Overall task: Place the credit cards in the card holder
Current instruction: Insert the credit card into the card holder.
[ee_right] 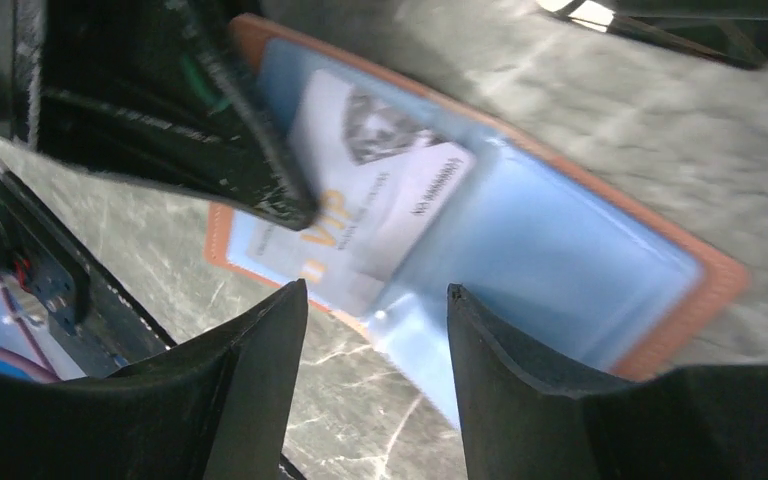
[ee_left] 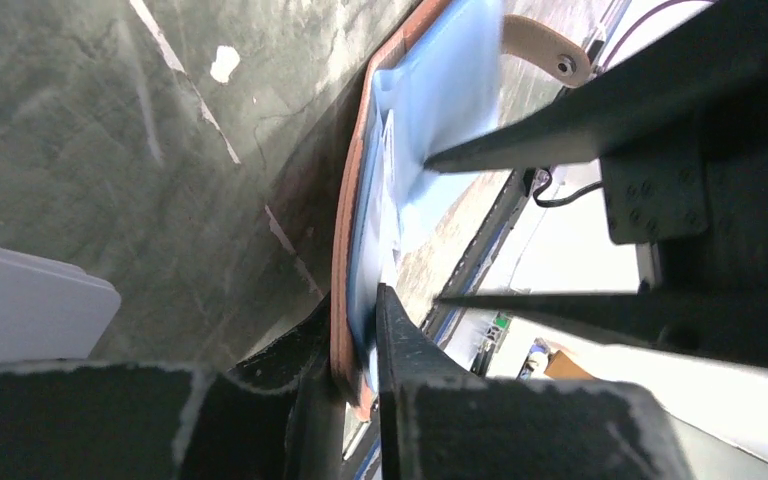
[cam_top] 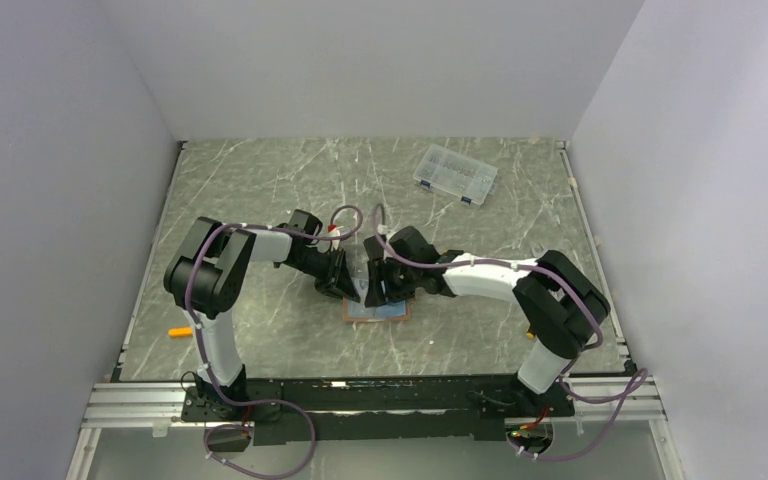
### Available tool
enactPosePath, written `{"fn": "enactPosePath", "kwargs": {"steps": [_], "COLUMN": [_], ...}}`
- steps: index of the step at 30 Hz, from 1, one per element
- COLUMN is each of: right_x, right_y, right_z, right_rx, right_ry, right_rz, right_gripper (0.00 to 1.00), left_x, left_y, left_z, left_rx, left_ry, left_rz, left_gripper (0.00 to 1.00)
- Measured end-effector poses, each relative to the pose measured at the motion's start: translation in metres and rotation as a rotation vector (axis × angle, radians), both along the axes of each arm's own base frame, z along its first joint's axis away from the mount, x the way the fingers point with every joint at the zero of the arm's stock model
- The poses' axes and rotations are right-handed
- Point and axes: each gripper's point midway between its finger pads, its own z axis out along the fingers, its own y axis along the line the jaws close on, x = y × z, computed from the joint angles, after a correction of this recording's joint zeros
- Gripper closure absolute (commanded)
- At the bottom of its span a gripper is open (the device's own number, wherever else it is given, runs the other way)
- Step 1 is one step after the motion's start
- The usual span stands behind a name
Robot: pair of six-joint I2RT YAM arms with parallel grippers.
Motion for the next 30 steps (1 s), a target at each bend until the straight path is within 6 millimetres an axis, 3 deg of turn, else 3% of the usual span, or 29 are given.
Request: {"fn": "enactPosePath", "kwargs": {"steps": [7, 11, 16, 23, 30], "right_x": [0.02, 0.02, 0.021, 0.027, 0.024], "right_y": [-0.025, -0.024, -0.021, -0.016, -0.014], "right_z": [-0.004, -0.004, 0.0, 0.008, 0.001], "right_rx": [0.039, 0.043, 0.052, 0.068, 0.063], "right_ry": [0.053, 0.06, 0.058, 0.041, 0.06], "right_rz": [-0.116, -0.122, -0.118, -0.116, -0.107], "right_gripper": [0.92, 1.0, 1.0, 1.0, 1.0], "left_x": [0.0, 0.0, 0.006, 0.018, 0.011], "left_y": [0.001, 0.003, 0.005, 0.008, 0.023], "left_z": [-0.001, -0.003, -0.001, 0.01, -0.002], "left_rx": [0.001, 0.021, 0.05, 0.066, 0.124], "left_ry": [-0.01, -0.012, -0.039, -0.127, -0.179], "left_rz": [-0.007, -0.008, -0.023, -0.091, -0.165], "left_gripper": [0.76, 0.67, 0.63, 0.68, 0.72]}}
